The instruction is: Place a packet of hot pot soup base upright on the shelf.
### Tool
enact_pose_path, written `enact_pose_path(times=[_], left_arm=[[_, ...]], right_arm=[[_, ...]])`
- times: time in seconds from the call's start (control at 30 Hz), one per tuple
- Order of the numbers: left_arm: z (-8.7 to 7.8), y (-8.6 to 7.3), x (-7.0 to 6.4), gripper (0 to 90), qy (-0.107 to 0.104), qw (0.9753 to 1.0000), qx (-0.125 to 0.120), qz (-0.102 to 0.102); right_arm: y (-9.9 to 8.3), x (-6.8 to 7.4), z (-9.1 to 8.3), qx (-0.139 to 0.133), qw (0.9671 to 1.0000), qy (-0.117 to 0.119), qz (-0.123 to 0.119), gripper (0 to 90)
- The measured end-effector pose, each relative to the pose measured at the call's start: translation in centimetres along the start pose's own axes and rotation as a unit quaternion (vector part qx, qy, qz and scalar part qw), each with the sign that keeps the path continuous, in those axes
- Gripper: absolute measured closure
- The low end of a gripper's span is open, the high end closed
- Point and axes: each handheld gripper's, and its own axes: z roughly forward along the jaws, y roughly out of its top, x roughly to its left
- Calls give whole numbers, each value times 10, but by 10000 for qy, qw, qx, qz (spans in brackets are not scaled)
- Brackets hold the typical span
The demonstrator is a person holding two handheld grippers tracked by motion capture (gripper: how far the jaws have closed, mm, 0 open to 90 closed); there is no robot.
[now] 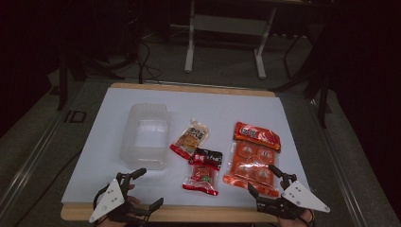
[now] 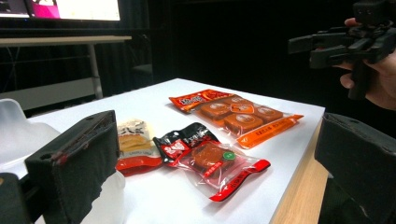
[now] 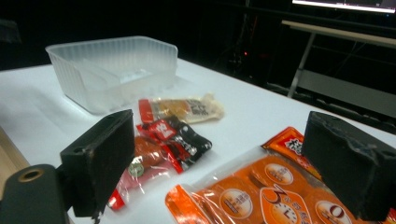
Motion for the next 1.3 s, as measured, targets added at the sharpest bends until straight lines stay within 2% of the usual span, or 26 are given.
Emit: enact_pose_path(times=[0.07,0.17,0.23,0.3,0.5,0.6,0.63,0.67,0.7,0.8,0.93,0.97,1.0,1.03,1.1,1.13,1.17,1.23,1.3], left_arm=[[0,0,0,4,-13,10000,18,10],[1,0,0,4,-46,10000,4,35],[2,1,1,4,-60,10000,5,46],[3,0,1,4,-81,10000,32,40],[4,0,3,4,-113,9999,60,71],[5,0,3,4,-151,9999,57,55],[5,0,2,4,-155,9998,67,60],[6,0,2,4,-162,9998,65,72],[6,1,2,4,-171,9998,53,86],[7,1,2,4,-196,9997,75,135],[8,0,3,4,-204,9997,91,119],[9,0,4,4,-229,9997,66,34],[9,0,4,4,-233,9997,76,38],[9,-1,4,4,-230,9997,87,52],[9,0,3,4,-226,9997,91,86],[9,0,3,4,-228,9997,95,84],[9,0,3,4,-215,9997,114,88],[10,2,3,4,-226,9996,109,148],[11,2,3,4,-220,9995,125,163]], right_arm=[[-1,-2,1,90,9999,86,89,126],[-2,-3,1,107,9999,63,110,120],[-2,-5,1,120,9996,132,229,107],[-1,-4,0,79,9997,116,198,106],[3,1,-1,211,9996,119,138,106],[6,3,-3,155,9996,201,122,106],[10,5,-5,65,9996,263,64,106],[13,6,-6,43,9993,358,87,106],[13,6,-6,43,9993,358,87,106],[26,11,-10,-31,9983,578,75,101],[34,13,-12,-182,9981,592,15,101],[38,13,-13,-204,9977,648,-11,101],[51,13,-16,-322,9973,649,-107,100],[55,13,-16,-365,9978,538,-162,101],[58,12,-16,-377,9976,541,-189,99],[64,7,-15,-389,9981,441,-199,97],[64,7,-15,-389,9981,441,-199,97],[71,-4,-14,-420,9986,295,-84,97],[76,-12,-13,-456,9988,180,-71,98]])
